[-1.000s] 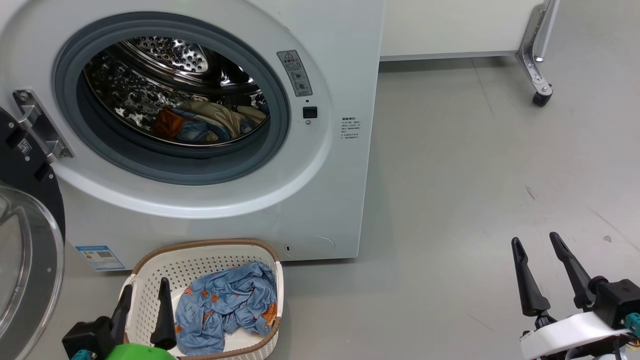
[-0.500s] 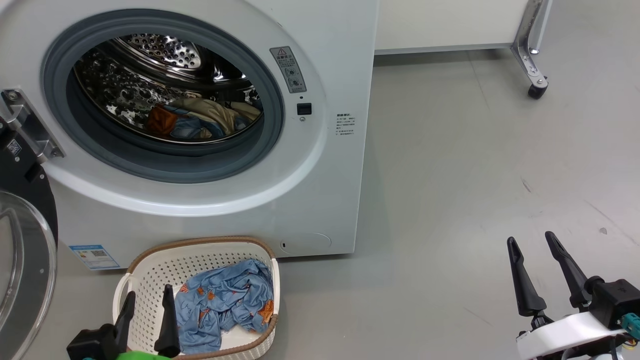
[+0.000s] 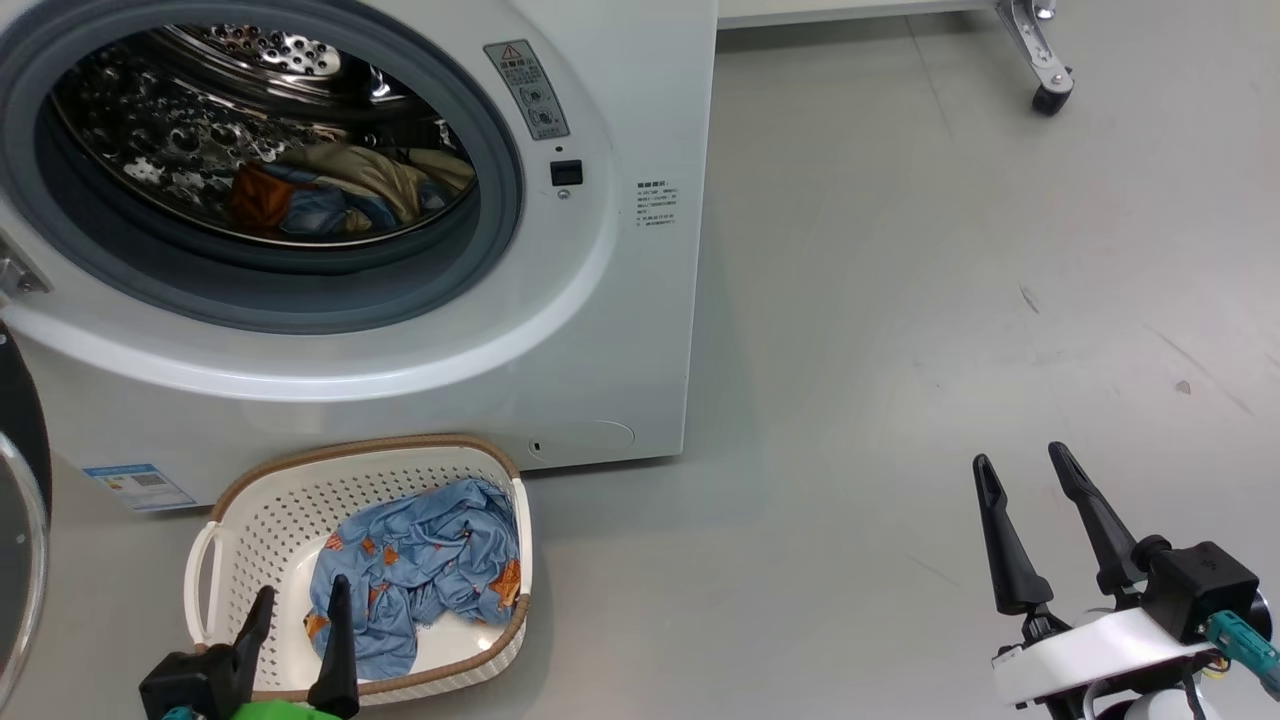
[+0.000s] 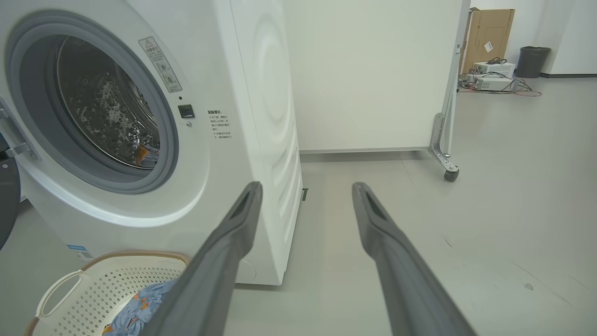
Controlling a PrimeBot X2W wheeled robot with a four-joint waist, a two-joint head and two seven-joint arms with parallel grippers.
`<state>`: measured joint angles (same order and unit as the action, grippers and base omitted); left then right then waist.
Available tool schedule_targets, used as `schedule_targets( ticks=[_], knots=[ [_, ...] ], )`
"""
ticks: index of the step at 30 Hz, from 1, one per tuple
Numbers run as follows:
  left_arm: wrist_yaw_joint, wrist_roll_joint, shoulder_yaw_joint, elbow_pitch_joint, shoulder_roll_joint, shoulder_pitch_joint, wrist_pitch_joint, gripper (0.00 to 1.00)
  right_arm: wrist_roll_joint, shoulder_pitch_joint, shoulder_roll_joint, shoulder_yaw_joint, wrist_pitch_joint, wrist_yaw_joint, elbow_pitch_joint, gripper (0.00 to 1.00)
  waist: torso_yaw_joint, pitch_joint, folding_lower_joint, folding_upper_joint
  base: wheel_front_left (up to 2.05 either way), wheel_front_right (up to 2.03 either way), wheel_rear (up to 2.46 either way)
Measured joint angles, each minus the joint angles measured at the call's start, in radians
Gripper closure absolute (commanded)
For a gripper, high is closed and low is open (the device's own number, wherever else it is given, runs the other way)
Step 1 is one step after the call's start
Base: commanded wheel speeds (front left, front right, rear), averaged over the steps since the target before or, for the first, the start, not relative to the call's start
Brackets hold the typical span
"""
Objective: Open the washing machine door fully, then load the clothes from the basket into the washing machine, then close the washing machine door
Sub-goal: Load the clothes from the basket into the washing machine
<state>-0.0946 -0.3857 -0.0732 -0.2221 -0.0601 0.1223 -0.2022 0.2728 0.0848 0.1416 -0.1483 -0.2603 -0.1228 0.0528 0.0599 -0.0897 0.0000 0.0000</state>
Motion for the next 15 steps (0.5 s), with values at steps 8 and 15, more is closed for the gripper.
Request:
schedule_targets(
  ticks=[8,15],
  knots=[
    [0.022,0.04,0.003,0.012,-0.05,-0.046,0.06,0.0,0.0,-0.056,-0.013,-0.016,0.0,0.0,-0.009,0.0,0.041,-0.08,0.0,0.0,0.0,0.0,0.0],
    [0.029,0.053,0.006,0.003,-0.089,-0.11,0.142,0.0,0.0,-0.108,-0.018,-0.028,0.0,0.0,-0.016,0.0,0.076,-0.16,0.0,0.0,0.0,0.0,0.0]
  ],
)
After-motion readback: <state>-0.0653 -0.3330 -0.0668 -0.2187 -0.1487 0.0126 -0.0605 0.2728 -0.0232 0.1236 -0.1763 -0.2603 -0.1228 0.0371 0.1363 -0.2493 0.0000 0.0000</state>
